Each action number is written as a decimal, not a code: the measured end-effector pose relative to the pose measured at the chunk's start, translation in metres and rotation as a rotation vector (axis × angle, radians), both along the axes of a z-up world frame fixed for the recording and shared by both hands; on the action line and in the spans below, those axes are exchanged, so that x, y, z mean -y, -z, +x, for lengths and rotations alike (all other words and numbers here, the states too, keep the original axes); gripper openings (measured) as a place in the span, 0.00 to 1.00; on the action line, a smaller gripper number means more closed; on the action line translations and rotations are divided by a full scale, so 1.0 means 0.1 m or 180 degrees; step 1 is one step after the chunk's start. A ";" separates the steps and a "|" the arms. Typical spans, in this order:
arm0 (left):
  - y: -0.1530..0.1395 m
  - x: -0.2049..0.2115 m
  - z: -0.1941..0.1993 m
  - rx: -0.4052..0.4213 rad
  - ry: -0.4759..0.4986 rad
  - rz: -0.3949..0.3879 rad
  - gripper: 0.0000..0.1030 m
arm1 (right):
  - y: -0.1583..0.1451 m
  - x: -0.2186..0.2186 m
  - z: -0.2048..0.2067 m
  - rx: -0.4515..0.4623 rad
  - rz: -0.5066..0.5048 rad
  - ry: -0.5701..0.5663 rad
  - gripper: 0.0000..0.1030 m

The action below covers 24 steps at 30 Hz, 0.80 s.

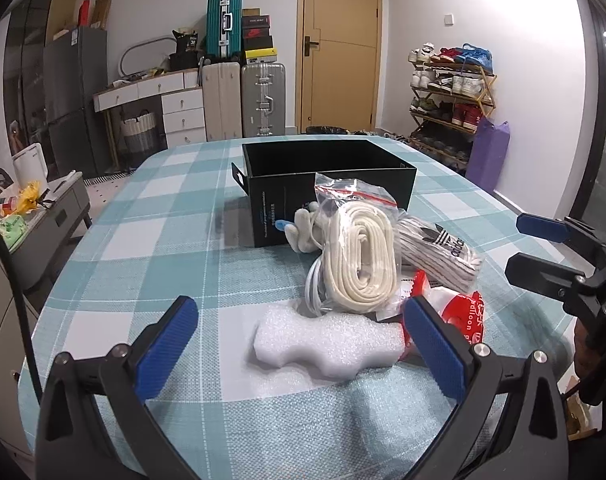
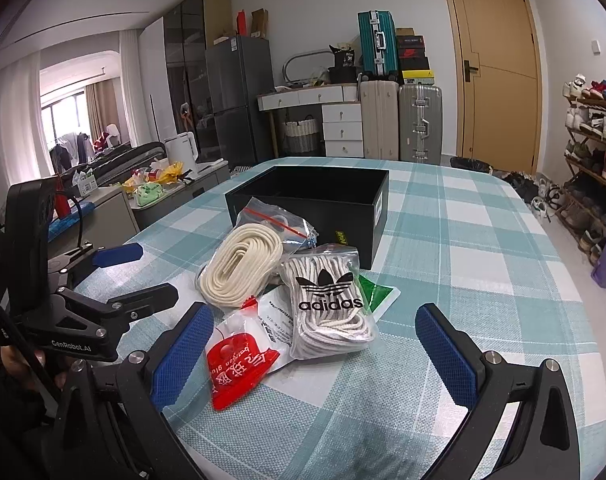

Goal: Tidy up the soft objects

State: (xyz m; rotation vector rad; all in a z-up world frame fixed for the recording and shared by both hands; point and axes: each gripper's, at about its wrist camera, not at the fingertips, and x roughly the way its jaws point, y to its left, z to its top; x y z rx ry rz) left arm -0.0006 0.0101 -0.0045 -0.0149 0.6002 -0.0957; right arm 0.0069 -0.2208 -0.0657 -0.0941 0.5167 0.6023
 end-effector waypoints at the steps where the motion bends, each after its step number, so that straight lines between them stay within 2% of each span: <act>1: 0.00 0.00 0.00 0.0005 -0.0010 0.0014 1.00 | 0.00 0.00 0.00 -0.0002 -0.0001 0.0004 1.00; 24: 0.06 0.04 0.04 -0.0150 0.0011 0.0084 1.00 | 0.04 0.03 0.12 -0.0126 -0.0059 0.0131 1.00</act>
